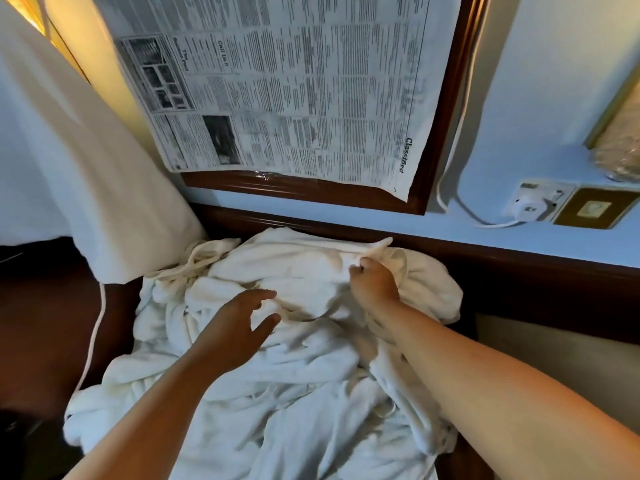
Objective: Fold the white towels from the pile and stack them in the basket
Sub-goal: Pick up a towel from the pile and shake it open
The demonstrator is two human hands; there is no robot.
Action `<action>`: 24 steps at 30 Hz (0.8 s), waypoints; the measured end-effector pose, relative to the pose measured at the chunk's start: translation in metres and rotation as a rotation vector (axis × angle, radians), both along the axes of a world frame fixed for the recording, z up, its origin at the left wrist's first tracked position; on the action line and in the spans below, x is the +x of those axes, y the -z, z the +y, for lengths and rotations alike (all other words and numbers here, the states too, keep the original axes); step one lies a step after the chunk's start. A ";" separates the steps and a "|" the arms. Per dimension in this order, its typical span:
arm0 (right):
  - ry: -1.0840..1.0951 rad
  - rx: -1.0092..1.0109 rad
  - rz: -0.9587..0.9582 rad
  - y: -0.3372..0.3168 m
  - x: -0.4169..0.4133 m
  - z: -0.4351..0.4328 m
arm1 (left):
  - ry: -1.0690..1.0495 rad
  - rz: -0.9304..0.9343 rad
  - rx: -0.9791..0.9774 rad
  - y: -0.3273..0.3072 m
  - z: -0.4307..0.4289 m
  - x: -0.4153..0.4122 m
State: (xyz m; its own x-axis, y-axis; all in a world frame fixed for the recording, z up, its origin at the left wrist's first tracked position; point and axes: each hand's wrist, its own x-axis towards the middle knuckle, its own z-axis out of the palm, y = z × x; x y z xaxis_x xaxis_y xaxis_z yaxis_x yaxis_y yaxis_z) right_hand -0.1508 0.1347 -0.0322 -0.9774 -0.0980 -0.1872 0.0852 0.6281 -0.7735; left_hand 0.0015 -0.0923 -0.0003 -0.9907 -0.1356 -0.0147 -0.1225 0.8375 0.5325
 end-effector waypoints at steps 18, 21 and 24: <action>-0.028 0.304 0.481 -0.096 0.104 0.253 | 0.297 -0.266 -0.614 0.048 0.139 -0.082; -0.060 0.360 0.320 -0.079 0.130 0.279 | 0.359 -0.257 -0.761 0.052 0.156 -0.086; -0.135 0.368 0.227 -0.059 0.141 0.287 | 0.350 -0.288 -0.852 0.052 0.165 -0.082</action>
State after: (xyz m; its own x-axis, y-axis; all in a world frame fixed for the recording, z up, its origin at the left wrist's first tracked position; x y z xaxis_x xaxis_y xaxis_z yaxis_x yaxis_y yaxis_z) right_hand -0.0099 0.4221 0.0268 -0.9808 -0.1944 -0.0158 -0.1624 0.8586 -0.4863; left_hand -0.0801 0.0724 -0.0524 -0.9509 0.0894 -0.2964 0.1767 0.9429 -0.2825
